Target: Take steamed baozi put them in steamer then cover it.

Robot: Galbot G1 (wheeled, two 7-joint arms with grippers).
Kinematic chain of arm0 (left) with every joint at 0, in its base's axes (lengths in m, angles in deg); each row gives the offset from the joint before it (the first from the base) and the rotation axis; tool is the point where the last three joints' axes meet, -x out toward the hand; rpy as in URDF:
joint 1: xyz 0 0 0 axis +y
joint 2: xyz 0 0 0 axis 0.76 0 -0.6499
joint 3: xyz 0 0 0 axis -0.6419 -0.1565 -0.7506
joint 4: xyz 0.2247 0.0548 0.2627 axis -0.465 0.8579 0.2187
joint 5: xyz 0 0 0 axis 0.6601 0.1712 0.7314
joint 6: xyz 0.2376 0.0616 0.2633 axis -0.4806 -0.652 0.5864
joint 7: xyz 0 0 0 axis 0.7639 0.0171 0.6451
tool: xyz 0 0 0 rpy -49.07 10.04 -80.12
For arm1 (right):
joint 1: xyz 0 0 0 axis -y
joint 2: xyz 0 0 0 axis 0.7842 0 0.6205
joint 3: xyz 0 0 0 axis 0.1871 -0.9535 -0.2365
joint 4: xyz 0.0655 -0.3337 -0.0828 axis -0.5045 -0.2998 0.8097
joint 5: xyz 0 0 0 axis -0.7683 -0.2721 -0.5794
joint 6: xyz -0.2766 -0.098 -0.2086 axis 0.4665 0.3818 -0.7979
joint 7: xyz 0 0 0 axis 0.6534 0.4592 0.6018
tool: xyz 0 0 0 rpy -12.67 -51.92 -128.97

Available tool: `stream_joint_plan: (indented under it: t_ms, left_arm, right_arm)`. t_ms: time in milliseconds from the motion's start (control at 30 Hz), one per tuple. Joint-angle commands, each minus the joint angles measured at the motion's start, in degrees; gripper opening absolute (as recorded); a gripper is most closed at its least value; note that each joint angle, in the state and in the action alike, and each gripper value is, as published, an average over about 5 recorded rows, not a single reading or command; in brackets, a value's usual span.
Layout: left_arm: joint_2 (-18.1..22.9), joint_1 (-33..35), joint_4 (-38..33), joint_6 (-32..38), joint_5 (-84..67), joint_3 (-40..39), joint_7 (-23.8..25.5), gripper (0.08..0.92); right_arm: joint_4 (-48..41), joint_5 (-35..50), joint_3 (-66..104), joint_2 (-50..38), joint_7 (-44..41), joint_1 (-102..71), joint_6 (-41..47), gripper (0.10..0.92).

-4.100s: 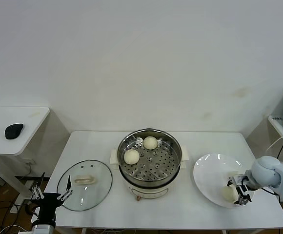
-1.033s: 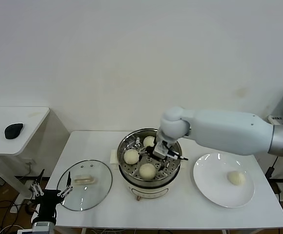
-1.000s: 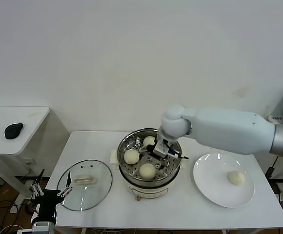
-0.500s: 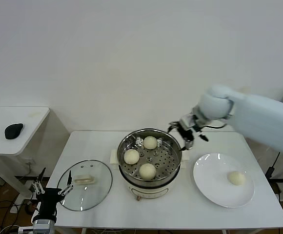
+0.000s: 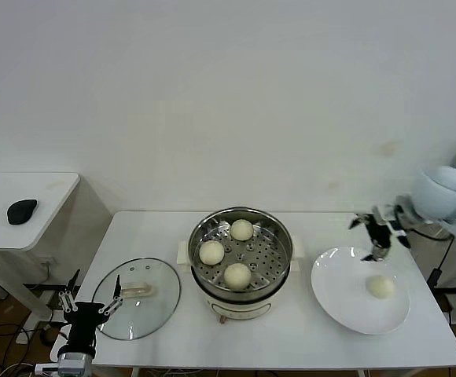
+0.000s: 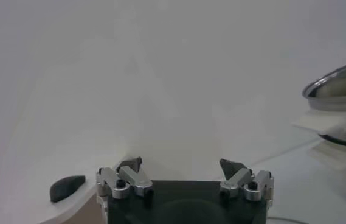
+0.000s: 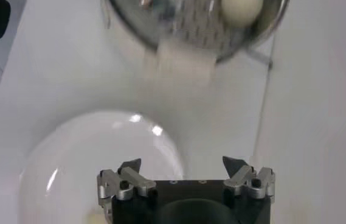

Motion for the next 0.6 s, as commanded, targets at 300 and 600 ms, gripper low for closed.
stream_joint_plan:
  t_ms: [300,600]
  left_arm:
    - [0.8,0.9,-0.7,0.0,0.8,0.4,-0.1,0.823]
    - [1.3,1.3,-1.0,0.0,1.0,0.6,-0.1,0.823]
  right_arm:
    - [-11.1,-13.7,31.4,1.2,3.2,-37.8,-6.2,0.823]
    - [-15.7,-17.7,29.1,6.0,5.2,-35.7,-6.3,0.823]
